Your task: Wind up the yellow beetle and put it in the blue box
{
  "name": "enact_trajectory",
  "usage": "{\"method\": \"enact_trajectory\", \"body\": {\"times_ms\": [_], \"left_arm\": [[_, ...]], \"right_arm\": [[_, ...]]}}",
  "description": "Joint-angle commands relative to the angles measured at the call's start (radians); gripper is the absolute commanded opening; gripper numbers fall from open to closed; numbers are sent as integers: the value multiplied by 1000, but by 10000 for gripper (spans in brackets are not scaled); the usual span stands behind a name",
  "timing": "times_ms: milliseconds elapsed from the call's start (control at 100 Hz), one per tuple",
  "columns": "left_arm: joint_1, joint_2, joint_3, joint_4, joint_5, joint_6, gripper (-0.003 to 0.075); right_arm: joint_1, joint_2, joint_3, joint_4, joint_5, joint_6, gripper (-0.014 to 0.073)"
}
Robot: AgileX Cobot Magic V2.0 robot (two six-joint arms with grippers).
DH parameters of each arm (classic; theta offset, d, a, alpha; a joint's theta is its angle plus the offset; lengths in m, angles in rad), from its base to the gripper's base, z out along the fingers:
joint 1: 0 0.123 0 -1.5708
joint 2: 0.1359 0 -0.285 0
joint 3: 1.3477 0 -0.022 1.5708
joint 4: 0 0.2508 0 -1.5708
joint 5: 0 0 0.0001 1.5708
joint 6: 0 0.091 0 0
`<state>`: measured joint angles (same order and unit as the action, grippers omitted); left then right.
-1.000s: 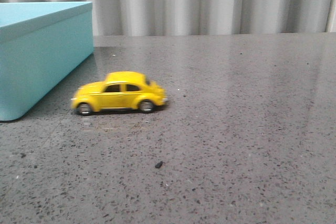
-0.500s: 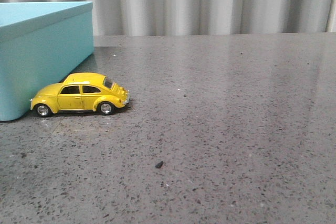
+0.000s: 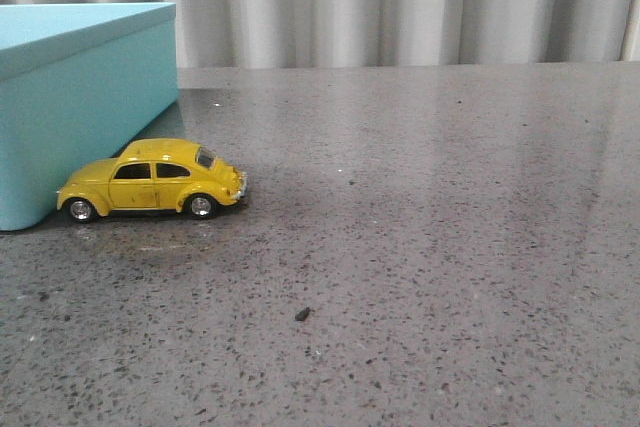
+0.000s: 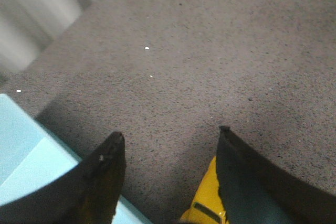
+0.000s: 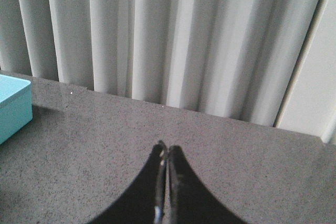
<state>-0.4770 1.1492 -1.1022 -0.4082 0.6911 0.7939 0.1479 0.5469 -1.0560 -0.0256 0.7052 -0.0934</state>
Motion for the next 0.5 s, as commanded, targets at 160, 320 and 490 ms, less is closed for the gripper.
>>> {"method": "enact_trajectory", "body": {"times_ms": [160,320,490], "left_arm": [[-102,192,-210,185,284,-17,330],[-187,306,-304,397,435,-13,339],[-219,379,-367,469,434,-33,412]], "right_arm": [[6,8,52,6,-60,-12,-41],[28,8,85,6,-75,-12,-41],[61,8,97,6,-90,-12,-41]]}}
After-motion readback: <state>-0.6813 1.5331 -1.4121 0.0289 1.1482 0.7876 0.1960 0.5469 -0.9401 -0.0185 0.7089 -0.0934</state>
